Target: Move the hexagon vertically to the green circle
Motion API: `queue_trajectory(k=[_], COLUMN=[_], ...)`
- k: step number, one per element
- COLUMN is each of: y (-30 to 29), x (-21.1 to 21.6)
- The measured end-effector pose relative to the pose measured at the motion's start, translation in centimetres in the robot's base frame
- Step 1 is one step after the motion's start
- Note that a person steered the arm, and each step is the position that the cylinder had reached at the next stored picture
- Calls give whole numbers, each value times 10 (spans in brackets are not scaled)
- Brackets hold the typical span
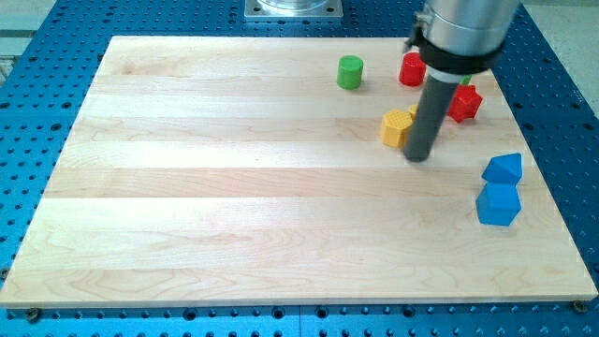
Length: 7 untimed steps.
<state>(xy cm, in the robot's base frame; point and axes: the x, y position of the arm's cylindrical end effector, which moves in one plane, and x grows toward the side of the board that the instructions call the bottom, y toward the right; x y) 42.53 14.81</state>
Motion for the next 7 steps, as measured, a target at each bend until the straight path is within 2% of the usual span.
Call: queue_trajectory(k=[1,2,4,5,6,7], y=[-15,-29,29,36,11,-83], x=[-8,3,2,-30,-11,-30])
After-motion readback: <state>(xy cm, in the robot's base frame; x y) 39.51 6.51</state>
